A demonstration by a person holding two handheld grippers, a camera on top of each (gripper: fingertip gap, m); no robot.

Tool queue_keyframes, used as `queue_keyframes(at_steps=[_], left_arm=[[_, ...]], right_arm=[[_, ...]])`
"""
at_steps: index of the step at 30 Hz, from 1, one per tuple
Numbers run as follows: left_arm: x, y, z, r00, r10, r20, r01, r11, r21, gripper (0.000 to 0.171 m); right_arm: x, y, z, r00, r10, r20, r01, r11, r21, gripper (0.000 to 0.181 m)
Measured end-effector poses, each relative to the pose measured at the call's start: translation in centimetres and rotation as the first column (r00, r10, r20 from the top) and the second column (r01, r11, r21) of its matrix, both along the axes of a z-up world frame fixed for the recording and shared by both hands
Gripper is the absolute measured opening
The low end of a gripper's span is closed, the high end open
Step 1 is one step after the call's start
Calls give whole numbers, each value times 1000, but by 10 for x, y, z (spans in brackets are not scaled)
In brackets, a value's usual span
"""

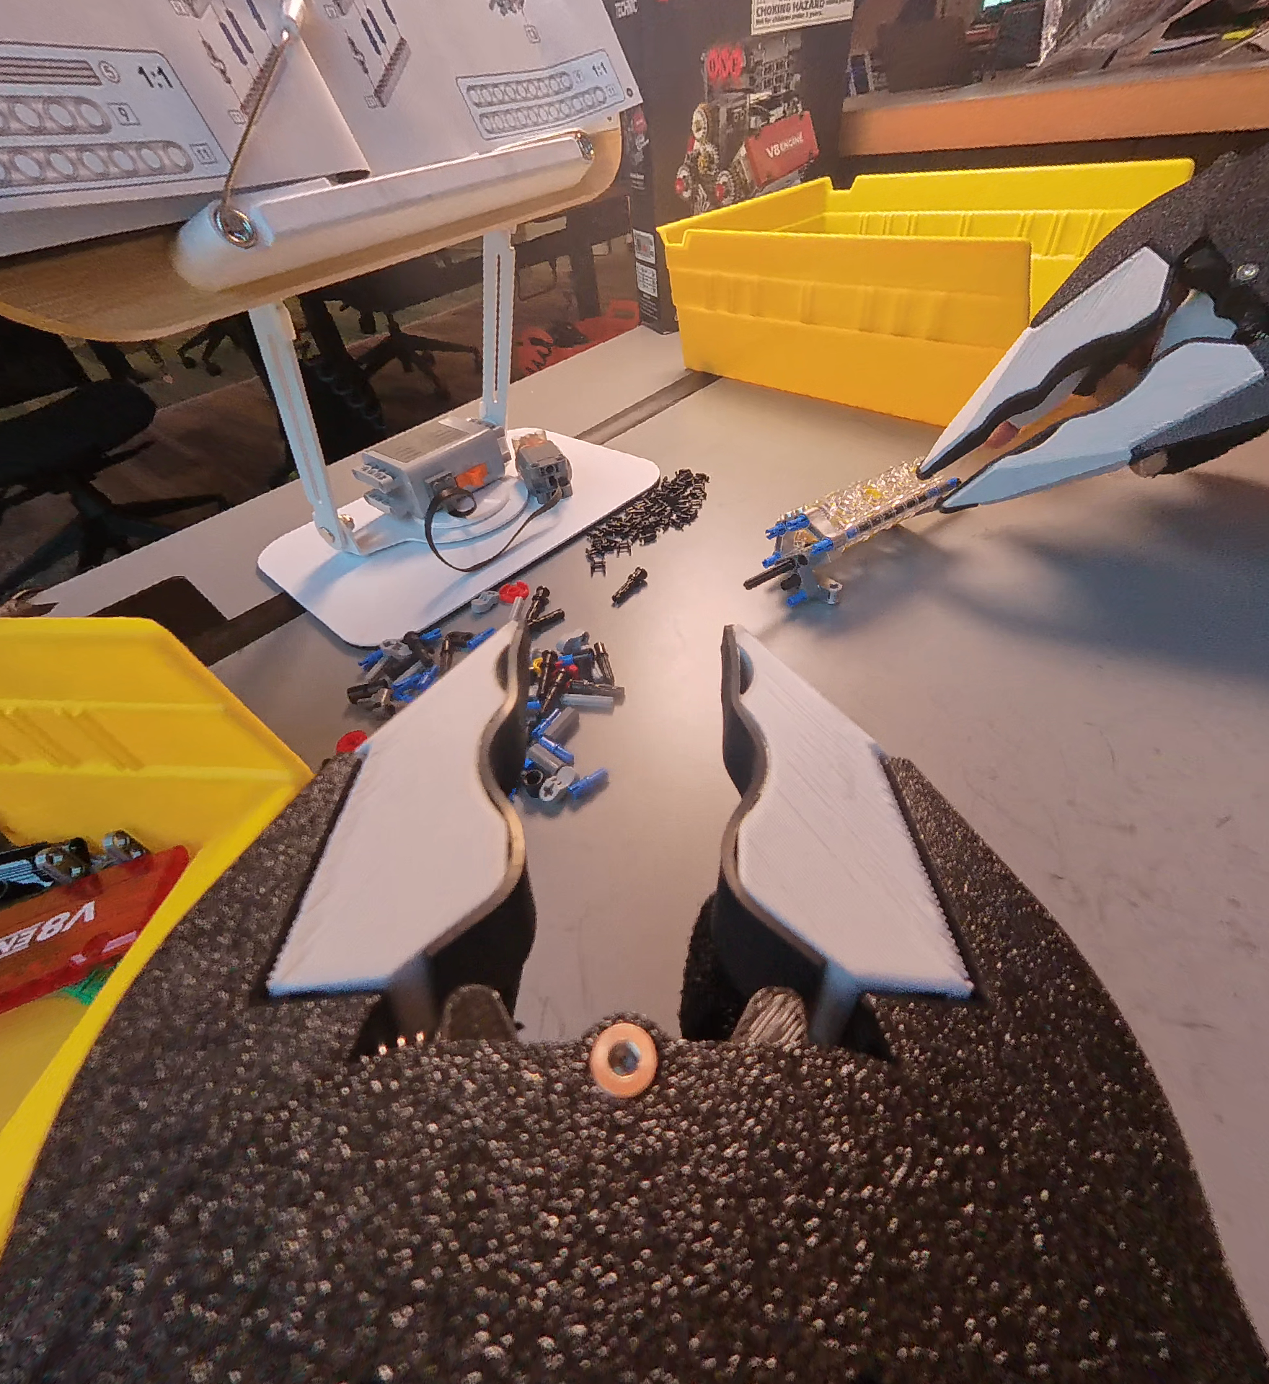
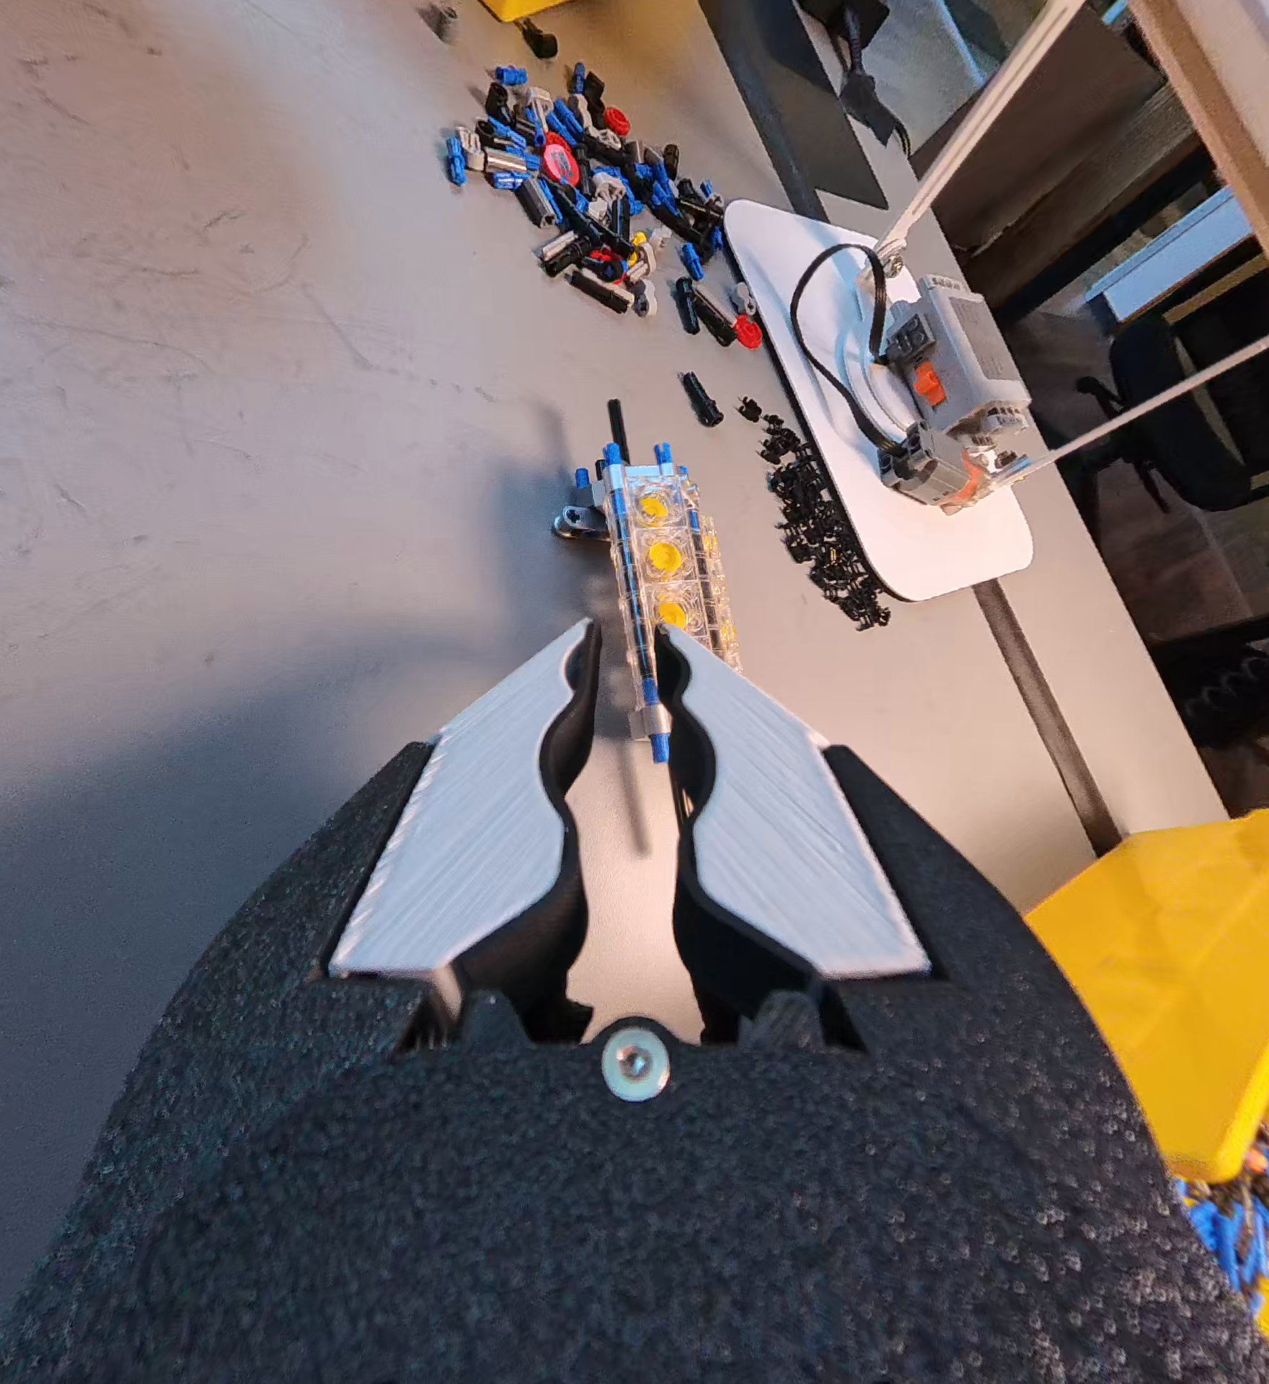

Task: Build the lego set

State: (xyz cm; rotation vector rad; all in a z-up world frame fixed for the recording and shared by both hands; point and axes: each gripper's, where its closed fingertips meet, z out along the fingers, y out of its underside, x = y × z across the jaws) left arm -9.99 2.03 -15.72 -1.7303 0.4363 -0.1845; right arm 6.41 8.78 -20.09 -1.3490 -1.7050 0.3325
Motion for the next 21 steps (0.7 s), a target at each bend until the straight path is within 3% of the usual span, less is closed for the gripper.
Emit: queue_keyframes(at_steps=[6,10,18,21], left_arm=[[7,-3,-3,999,-33,27,34,999,-38,52],[0,-1,2,999,1,40,0,1000,-15,62],[-17,-1,8,992,62,109,-61,998,-18,62],[-21,-1,10,990,76,120,-75,997,-15,65]], right_arm=[[-2,19,21,983,-102,-152,101,995,-9,29],[-1,15,1,995,-83,-59,83,997,-4,20],[5,8,-2,999,-7,52,0,990,144,13],[6,0,-4,997,25,76,-35,991,126,11]])
